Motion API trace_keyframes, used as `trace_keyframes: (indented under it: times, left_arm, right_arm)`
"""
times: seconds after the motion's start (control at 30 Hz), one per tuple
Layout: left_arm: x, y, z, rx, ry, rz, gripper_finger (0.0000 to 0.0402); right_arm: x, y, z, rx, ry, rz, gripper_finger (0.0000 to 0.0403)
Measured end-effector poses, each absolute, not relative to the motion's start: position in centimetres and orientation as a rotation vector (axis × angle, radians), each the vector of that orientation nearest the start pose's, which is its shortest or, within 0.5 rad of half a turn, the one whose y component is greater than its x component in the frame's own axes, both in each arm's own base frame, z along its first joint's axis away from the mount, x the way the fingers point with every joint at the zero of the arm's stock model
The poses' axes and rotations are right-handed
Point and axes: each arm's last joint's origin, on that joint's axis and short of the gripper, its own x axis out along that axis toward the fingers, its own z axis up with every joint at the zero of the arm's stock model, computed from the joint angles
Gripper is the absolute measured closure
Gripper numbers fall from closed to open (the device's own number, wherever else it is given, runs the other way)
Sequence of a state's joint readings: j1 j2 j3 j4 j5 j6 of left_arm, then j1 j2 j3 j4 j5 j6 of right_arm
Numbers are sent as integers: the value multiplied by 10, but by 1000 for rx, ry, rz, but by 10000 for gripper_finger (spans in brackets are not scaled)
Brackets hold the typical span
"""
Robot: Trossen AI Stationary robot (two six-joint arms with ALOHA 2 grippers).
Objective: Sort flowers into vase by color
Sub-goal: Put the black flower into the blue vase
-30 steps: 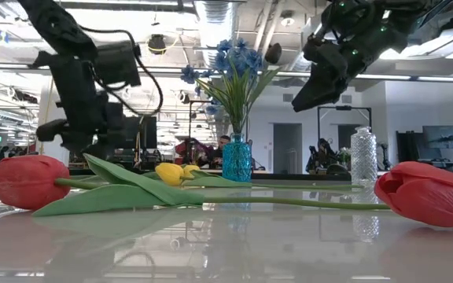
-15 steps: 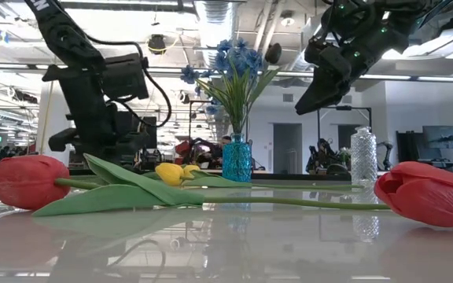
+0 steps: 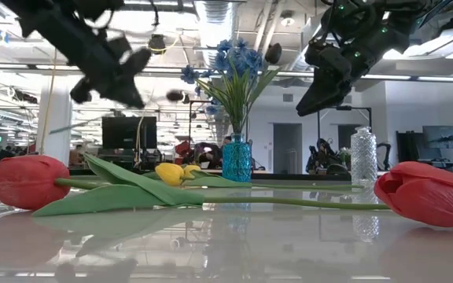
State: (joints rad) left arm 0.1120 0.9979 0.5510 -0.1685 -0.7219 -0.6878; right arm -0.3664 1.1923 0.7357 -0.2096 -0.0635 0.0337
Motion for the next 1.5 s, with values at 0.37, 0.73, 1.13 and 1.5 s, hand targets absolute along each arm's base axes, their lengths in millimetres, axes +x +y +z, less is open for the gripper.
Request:
trace_keyframes:
  times: [0.37, 0.73, 1.13, 1.5]
  left_arm:
    - [202, 20, 267, -302, 14, 709, 400]
    - [185, -8, 267, -98, -477, -32, 400]
    - [226, -33, 257, -97, -481, -123, 400]
    - [276, -42, 286, -23, -512, -139, 400]
  right_arm:
    - [231, -81, 235, 204, 642, -295, 203]
    - [250, -29, 245, 145, 536, 30, 203]
    - [272, 36, 288, -91, -18, 292, 203]
    - [325, 39, 277, -100, -166, 230, 203]
